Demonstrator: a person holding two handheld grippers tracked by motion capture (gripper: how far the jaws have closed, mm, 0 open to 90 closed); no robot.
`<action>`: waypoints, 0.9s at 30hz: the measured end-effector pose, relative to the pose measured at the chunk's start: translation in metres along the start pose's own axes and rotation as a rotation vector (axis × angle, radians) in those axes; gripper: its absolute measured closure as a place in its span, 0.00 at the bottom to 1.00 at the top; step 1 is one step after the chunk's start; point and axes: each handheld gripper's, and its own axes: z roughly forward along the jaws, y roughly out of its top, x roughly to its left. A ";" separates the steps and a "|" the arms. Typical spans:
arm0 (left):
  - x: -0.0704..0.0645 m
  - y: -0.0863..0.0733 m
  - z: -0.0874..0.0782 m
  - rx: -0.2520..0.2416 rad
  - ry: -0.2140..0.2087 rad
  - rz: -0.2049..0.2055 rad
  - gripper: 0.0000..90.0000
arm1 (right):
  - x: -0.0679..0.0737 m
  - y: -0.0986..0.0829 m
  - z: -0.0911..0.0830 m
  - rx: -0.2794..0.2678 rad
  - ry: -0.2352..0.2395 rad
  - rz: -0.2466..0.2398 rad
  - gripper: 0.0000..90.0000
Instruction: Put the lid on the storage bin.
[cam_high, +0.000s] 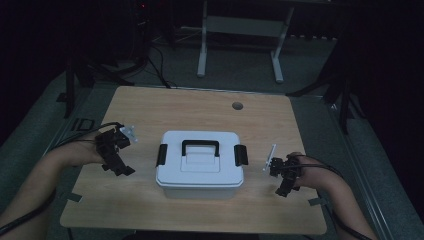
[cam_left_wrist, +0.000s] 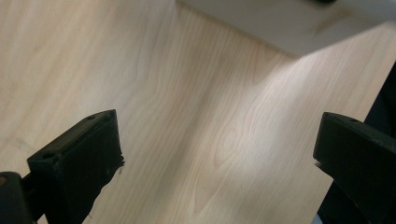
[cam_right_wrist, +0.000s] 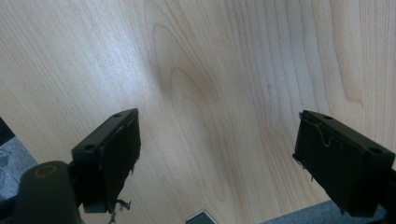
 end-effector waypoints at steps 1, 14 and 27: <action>0.000 -0.003 0.002 0.001 -0.006 -0.005 0.01 | 0.000 0.000 0.000 -0.001 0.001 0.002 0.16; 0.002 -0.025 0.024 -0.005 -0.030 -0.036 0.01 | 0.000 -0.002 0.001 -0.009 -0.002 0.008 0.15; -0.003 -0.048 0.048 -0.028 -0.069 -0.064 0.01 | 0.000 -0.004 0.002 -0.004 -0.007 0.013 0.15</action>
